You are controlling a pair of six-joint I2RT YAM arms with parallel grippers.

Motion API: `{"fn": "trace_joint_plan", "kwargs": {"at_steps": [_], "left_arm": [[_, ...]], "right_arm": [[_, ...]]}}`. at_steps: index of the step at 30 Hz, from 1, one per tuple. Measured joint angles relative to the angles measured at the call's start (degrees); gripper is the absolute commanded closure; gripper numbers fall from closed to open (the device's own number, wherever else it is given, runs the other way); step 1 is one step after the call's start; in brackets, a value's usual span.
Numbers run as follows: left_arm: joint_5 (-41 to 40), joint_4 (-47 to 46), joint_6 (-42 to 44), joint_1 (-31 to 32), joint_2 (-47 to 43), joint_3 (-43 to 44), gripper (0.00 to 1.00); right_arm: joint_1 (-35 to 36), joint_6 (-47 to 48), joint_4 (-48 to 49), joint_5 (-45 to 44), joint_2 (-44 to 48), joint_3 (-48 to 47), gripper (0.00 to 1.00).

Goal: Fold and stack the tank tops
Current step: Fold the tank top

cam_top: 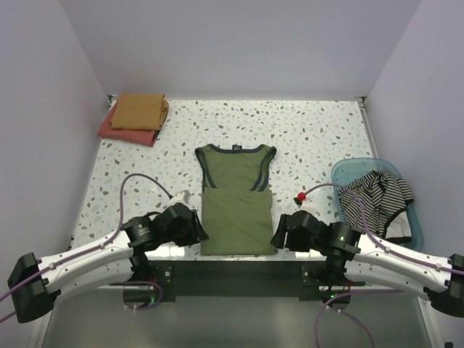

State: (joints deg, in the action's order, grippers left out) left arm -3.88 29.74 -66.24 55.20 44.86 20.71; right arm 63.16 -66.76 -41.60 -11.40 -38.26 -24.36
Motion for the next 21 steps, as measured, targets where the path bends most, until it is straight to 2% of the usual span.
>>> {"fn": "trace_joint_plan", "kwargs": {"at_steps": [1,5,8,11,14,16,21], "left_arm": [[-0.92,1.99,0.55,0.0,-0.39,2.43,0.53],[-5.62,5.9,3.19,0.0,0.0,13.55,0.54],[-7.08,2.56,7.56,-2.08,5.09,21.31,0.64],[-4.68,-5.7,12.5,-7.8,16.5,27.82,0.76],[-2.23,-14.45,16.68,-12.22,30.6,33.94,0.81],[-0.81,-20.06,19.82,-14.12,41.66,39.78,0.86],[1.88,-28.52,25.33,-15.67,61.29,54.05,0.9]], "right_arm": [[0.0,0.48,-1.73,-1.7,-0.31,-2.03,0.33],[-2.23,5.16,-5.92,-9.09,-6.29,-14.43,0.35],[-11.1,11.5,-2.75,-10.25,-13.18,-22.58,0.37],[-26.62,18.45,4.02,-6.14,-23.21,-27.5,0.43],[-36.35,22.82,9.57,-1.97,-35.3,-32.13,0.46],[-39.95,24.92,13.05,1.29,-43.19,-35.06,0.47],[-45.94,27.21,20.22,8.02,-58.51,-43.17,0.47]]}}
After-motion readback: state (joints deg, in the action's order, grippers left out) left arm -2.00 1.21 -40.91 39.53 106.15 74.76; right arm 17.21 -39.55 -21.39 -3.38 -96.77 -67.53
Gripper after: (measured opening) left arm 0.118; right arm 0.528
